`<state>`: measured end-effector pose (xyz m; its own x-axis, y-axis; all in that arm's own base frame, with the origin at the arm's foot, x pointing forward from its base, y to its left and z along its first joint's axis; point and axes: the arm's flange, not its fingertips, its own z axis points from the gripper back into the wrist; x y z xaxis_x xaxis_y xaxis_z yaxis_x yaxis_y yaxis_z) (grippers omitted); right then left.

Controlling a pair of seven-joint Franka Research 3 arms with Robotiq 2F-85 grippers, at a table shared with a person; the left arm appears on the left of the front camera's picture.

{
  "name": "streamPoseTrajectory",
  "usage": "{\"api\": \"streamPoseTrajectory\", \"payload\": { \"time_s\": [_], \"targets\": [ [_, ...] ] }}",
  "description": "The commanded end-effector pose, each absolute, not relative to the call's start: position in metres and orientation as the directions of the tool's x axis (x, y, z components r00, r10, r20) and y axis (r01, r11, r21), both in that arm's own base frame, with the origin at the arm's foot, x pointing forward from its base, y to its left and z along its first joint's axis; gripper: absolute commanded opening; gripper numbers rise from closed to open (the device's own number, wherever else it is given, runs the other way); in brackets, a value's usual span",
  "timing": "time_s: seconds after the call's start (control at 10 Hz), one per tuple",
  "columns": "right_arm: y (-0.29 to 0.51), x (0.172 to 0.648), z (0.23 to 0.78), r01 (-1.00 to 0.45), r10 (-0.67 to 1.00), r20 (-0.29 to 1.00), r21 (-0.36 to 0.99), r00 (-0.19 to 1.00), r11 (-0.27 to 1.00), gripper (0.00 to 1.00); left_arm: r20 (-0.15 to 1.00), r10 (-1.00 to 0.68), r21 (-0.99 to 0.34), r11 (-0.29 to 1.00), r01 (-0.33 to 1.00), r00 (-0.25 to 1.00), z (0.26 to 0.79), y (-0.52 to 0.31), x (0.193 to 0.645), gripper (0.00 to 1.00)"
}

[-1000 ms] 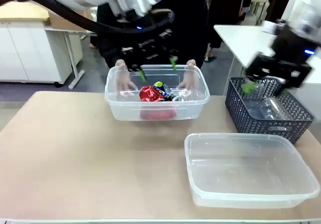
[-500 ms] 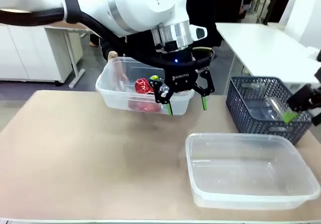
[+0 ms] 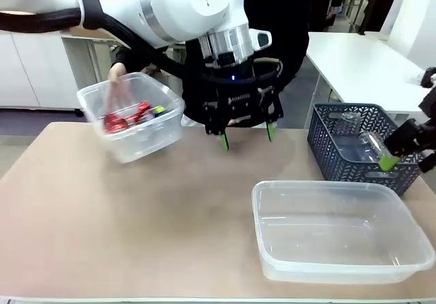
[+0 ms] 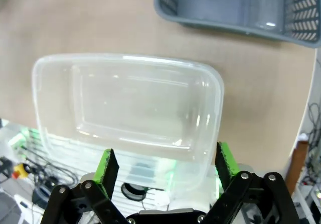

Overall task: Sort the waste into each basket.
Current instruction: Pick up the Organizing box on the right side of the table and lift it.

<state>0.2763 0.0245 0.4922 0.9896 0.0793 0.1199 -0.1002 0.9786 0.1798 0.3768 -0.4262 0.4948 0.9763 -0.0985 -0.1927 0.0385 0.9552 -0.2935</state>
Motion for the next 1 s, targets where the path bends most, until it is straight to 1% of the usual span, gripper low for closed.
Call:
{"api": "streamPoseTrajectory", "payload": {
  "time_s": [0.0,0.1,0.2,0.3,0.4,0.5,0.6,0.7,0.8,0.9],
  "targets": [
    [0.008,0.289,0.443,-0.124,0.120,0.044,0.103,0.992,0.987,1.00,-0.233,-0.055,-0.275,0.961,-0.011,0.971,0.455,-0.424,0.333,1.00],
    [0.007,0.296,0.423,-0.118,0.121,-0.016,0.110,0.993,0.987,1.00,-0.249,-0.053,-0.268,0.963,-0.016,0.967,0.435,-0.433,0.321,1.00],
    [0.009,0.303,0.402,-0.102,0.110,-0.082,0.088,0.991,0.991,1.00,-0.287,-0.097,-0.276,0.961,0.015,0.953,0.416,-0.443,0.313,1.00],
    [0.013,0.306,0.387,-0.098,0.106,-0.131,0.071,0.986,0.993,1.00,-0.322,-0.131,-0.282,0.959,0.037,0.938,0.399,-0.455,0.303,1.00],
    [0.017,0.307,0.377,-0.096,0.102,-0.163,0.044,0.981,0.994,1.00,-0.327,-0.144,-0.277,0.959,0.051,0.934,0.387,-0.465,0.293,1.00],
    [0.018,0.305,0.371,-0.118,0.117,-0.199,0.007,0.973,0.993,1.00,-0.320,-0.129,-0.254,0.966,0.047,0.939,0.383,-0.471,0.288,1.00],
    [0.013,0.302,0.380,-0.149,0.125,-0.226,-0.089,0.966,0.985,1.00,-0.321,-0.131,-0.248,0.967,0.050,0.938,0.389,-0.460,0.294,1.00],
    [0.017,0.321,0.384,-0.107,0.120,-0.195,0.072,0.974,0.992,1.00,-0.321,-0.131,-0.248,0.967,0.050,0.938,0.389,-0.460,0.294,1.00],
    [0.017,0.321,0.378,-0.131,0.133,-0.221,0.023,0.966,0.991,1.00,-0.333,-0.147,-0.248,0.967,0.064,0.931,0.376,-0.470,0.285,1.00],
    [0.023,0.323,0.372,-0.104,0.096,-0.267,-0.016,0.959,0.994,1.00,-0.273,-0.097,-0.186,0.982,0.046,0.957,0.376,-0.473,0.285,1.00]
  ]
}}
